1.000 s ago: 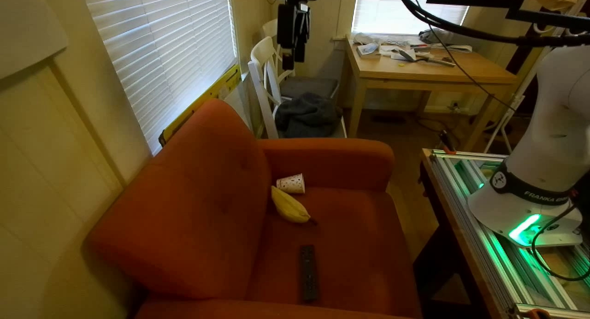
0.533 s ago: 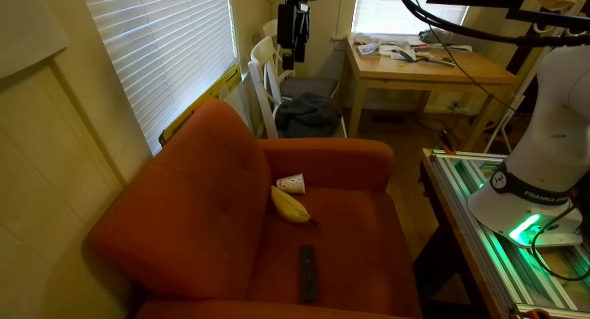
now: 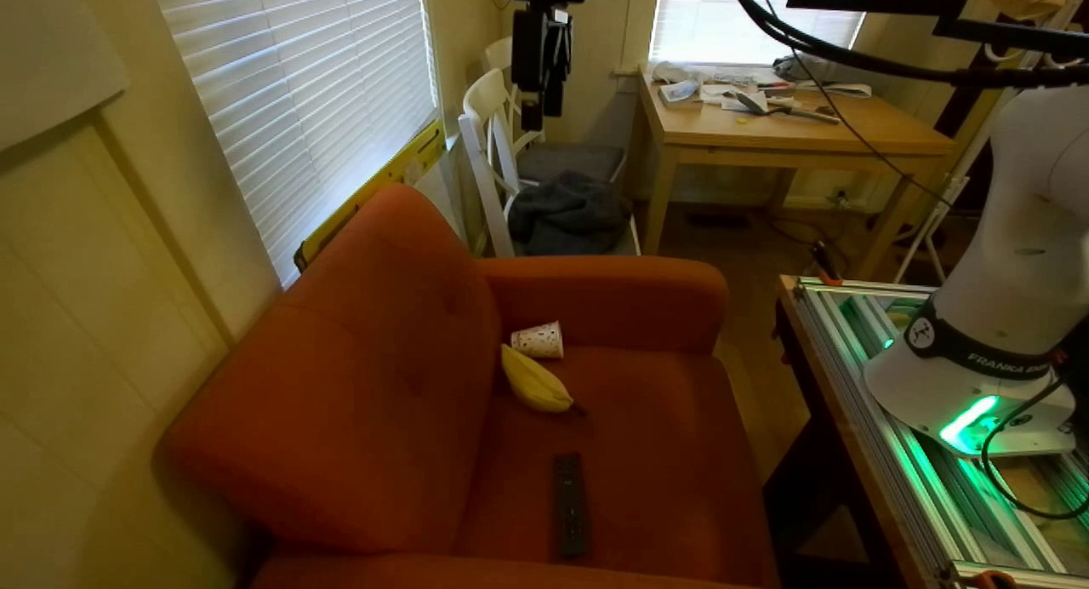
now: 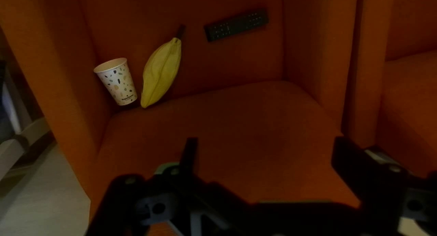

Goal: Put the remote on the arm rest

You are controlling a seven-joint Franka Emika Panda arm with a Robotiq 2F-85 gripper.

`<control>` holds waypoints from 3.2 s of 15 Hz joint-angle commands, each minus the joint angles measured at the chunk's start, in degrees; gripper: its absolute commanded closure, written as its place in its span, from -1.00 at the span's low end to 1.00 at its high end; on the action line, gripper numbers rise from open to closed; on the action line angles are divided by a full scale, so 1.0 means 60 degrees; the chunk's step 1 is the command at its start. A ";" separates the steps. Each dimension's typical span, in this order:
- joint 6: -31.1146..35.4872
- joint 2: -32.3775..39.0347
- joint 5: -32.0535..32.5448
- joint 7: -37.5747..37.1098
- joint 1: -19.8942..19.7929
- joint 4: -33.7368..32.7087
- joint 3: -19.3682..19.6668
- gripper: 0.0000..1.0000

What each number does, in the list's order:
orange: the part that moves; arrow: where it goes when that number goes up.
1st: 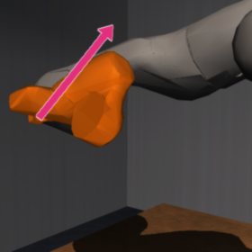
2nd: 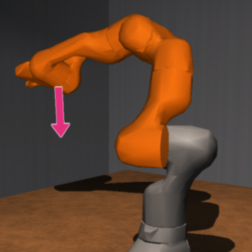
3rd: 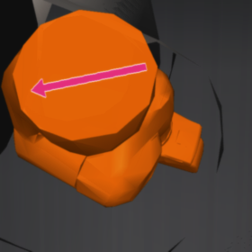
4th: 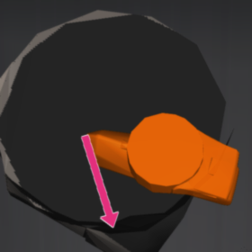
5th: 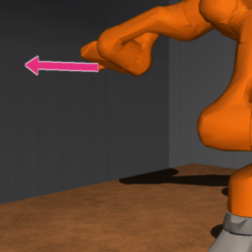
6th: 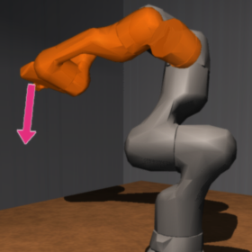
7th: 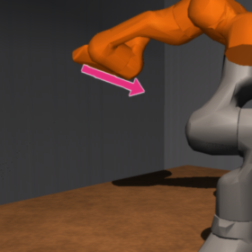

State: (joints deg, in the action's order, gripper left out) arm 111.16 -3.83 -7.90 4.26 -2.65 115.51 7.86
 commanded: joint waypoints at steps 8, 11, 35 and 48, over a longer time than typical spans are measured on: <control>-0.0128 0.0004 0.0298 0.0989 0.0012 0.0090 -0.0274 -1.00; -0.0137 0.0024 0.0360 0.0932 0.0016 0.0079 -0.0286 -1.00; 0.0225 0.0346 0.0278 -0.1306 -0.0249 -0.0080 -0.0299 -1.00; 0.1968 0.1593 0.0534 -0.3048 -0.0560 0.0925 -0.0074 -1.00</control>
State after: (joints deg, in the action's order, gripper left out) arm 120.47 4.12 -6.37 -13.35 -5.36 118.72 7.10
